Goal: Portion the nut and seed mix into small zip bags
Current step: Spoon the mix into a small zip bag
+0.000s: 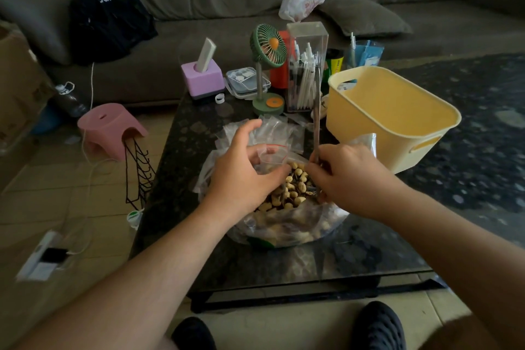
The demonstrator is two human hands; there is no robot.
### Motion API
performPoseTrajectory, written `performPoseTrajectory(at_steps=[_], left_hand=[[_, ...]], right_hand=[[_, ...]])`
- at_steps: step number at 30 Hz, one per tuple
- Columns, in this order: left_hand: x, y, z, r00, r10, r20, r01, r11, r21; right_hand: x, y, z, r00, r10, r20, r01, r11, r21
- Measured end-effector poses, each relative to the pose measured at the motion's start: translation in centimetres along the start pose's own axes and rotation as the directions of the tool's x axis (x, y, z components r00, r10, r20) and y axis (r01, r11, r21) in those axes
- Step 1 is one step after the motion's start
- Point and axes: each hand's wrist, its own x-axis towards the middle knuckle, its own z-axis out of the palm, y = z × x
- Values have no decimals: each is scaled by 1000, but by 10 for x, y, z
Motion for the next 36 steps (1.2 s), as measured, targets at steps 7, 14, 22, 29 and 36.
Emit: performPoseTrajectory(at_steps=[7, 14, 22, 29, 36], left_hand=[[1, 4, -10, 999, 13, 30, -13, 1000, 11], [10, 1, -21, 998, -1, 65, 3, 1000, -26], [11, -7, -22, 999, 35, 41, -39, 994, 101], [8, -16, -16, 993, 76, 87, -93, 971, 220], [-1, -18, 8, 999, -24, 49, 22, 999, 38]], right_hand=[[1, 9, -17, 975, 204, 90, -211, 974, 85], [2, 9, -7, 987, 159, 14, -159, 985, 62], [1, -1, 26, 993, 64, -99, -40, 973, 228], [-2, 6, 12, 956, 282, -76, -222, 870, 440], [-5, 7, -10, 926, 331, -180, -204, 842, 499]])
